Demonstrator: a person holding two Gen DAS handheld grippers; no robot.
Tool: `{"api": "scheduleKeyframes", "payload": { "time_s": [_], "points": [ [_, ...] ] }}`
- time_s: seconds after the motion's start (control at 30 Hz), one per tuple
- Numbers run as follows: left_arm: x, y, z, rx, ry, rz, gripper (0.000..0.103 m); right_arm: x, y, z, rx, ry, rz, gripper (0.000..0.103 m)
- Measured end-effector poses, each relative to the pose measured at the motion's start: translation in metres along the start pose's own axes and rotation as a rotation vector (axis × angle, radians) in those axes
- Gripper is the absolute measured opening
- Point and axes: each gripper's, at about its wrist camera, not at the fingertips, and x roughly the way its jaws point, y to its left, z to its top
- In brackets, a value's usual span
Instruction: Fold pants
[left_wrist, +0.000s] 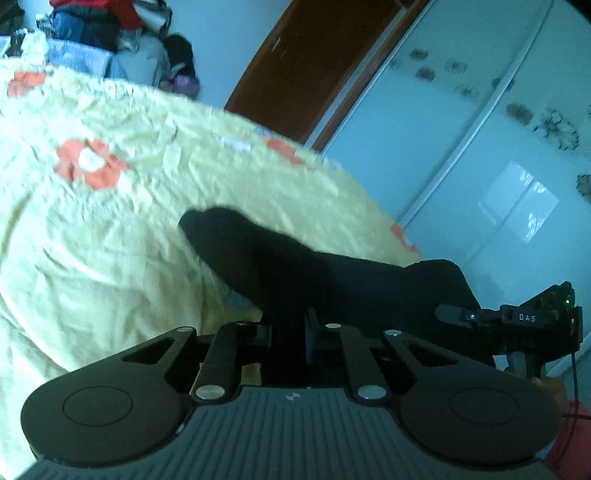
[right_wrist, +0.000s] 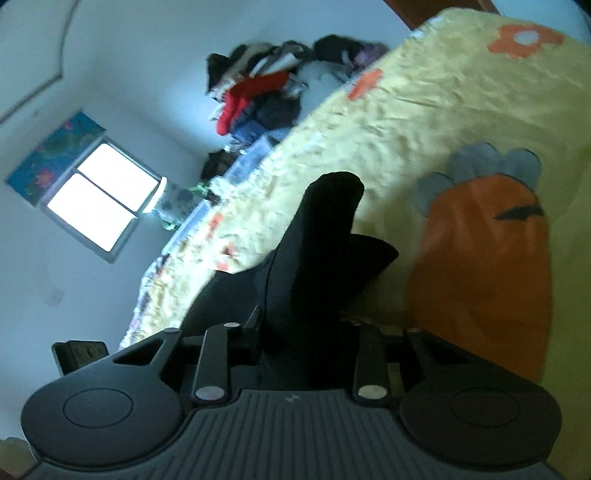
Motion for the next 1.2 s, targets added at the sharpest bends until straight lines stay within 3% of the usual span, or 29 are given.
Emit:
{"api": "scheduleKeyframes", "payload": {
  "time_s": [0.2,0.4,0.53,0.63,0.73,0.77,0.87,0.93,0.97,1.07,1.1,1.13,1.2],
  "points": [
    [-0.042,0.003,0.022,0.055,-0.116,0.076,0.014,0.020,0.051,0.013,-0.083,0.000,0.091,0.030],
    [-0.077,0.031,0.064,0.108,-0.189,0.217,0.014,0.082,0.092,0.036,-0.131,0.025,0.182,0.030],
    [-0.076,0.060,0.094,0.108,-0.202,0.319,0.015,0.137,0.104,0.053,-0.117,0.049,0.187,0.030],
    [-0.057,0.085,0.102,0.105,-0.170,0.432,0.017,0.177,0.103,0.059,-0.103,0.074,0.130,0.032],
    [-0.028,0.121,0.096,0.039,-0.021,0.604,0.030,0.211,0.098,0.060,-0.150,0.098,-0.081,0.042],
    [-0.025,0.130,0.092,0.025,0.001,0.649,0.043,0.216,0.098,0.059,-0.189,0.092,-0.197,0.044],
    [-0.048,0.131,0.082,0.015,-0.078,0.689,0.066,0.200,0.113,0.051,-0.396,-0.037,-0.479,0.046],
    [-0.059,0.111,0.085,0.070,-0.135,0.746,0.068,0.188,0.131,0.044,-0.520,-0.093,-0.486,0.046],
    [-0.060,0.098,0.090,0.108,-0.161,0.747,0.072,0.190,0.139,0.042,-0.541,-0.068,-0.432,0.047],
    [-0.048,0.064,0.099,0.203,-0.176,0.678,0.103,0.214,0.161,0.031,-0.592,0.047,-0.245,0.063],
    [-0.040,0.058,0.099,0.235,-0.167,0.668,0.103,0.226,0.165,0.025,-0.623,0.079,-0.234,0.067],
    [-0.030,0.055,0.098,0.259,-0.149,0.677,0.103,0.240,0.169,0.020,-0.652,0.108,-0.259,0.067],
    [-0.012,0.060,0.095,0.265,-0.097,0.735,0.102,0.265,0.164,0.011,-0.712,0.135,-0.395,0.067]
  ]
}}
